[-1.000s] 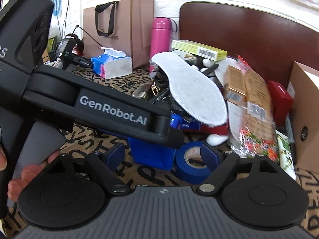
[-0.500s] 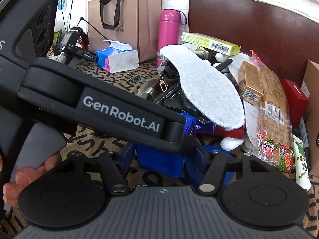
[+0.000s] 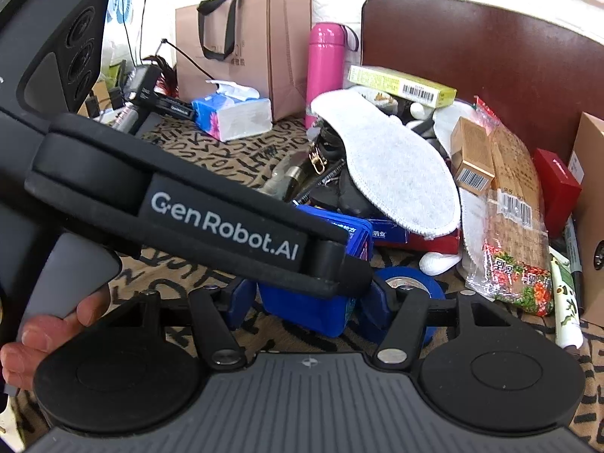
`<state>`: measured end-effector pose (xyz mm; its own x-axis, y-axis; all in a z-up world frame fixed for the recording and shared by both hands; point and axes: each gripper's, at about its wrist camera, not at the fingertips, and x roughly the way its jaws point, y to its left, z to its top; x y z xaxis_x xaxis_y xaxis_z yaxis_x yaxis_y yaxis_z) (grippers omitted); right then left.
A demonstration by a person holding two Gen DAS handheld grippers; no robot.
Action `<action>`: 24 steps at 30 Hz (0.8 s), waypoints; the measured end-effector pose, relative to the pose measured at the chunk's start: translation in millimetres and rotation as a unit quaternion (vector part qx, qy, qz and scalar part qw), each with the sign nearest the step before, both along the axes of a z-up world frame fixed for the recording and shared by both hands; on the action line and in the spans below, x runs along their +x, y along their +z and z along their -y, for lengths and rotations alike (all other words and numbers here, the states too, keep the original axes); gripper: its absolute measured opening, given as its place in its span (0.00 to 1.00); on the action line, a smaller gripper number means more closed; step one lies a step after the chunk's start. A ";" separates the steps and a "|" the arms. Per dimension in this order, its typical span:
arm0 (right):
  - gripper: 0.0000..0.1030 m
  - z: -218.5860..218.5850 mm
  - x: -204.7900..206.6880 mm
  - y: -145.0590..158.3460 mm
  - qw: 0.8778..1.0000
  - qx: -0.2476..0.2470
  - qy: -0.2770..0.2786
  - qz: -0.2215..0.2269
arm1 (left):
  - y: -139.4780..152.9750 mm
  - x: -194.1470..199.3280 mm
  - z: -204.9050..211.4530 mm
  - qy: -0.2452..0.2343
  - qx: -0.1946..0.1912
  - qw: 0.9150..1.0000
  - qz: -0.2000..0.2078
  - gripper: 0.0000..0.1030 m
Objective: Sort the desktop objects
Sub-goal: 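Grasp the blue square container with the left tool and lift, then carry the blue container into the brown box and open the left tool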
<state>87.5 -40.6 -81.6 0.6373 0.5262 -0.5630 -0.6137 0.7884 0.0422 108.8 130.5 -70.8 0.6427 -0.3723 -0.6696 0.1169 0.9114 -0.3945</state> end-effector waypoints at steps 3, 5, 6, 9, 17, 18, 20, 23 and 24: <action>0.64 7.6 -7.5 6.3 1.000 0.009 -0.001 0.008 | 10.0 -6.1 8.9 -0.004 0.009 1.000 0.008 0.67; 0.65 15.1 -12.4 11.9 1.000 0.014 -0.009 0.018 | 17.7 -7.9 16.8 -0.011 0.011 1.000 0.016 0.67; 0.64 19.4 -14.9 14.8 1.000 0.015 -0.014 0.023 | 21.6 -8.5 21.9 -0.015 0.011 1.000 0.020 0.67; 0.65 37.1 -20.5 23.7 0.999 0.022 -0.031 0.038 | 32.7 -10.3 41.3 -0.032 0.017 0.999 0.035 0.67; 0.64 97.0 -26.4 48.5 0.992 0.037 -0.098 0.078 | 64.5 1.2 106.2 -0.090 0.022 0.993 0.075 0.67; 0.64 105.1 -26.0 52.6 0.990 0.039 -0.106 0.084 | 69.7 3.6 115.2 -0.098 0.023 0.991 0.082 0.67; 0.64 120.8 -24.2 61.9 0.987 0.041 -0.124 0.098 | 78.9 7.2 131.2 -0.114 0.024 0.988 0.097 0.67; 0.64 143.2 -21.9 75.5 0.981 0.039 -0.149 0.119 | 93.4 16.6 156.1 -0.137 0.019 0.984 0.115 0.68; 0.64 150.3 -20.4 79.8 0.979 0.037 -0.157 0.125 | 97.6 19.8 164.3 -0.144 0.015 0.982 0.119 0.68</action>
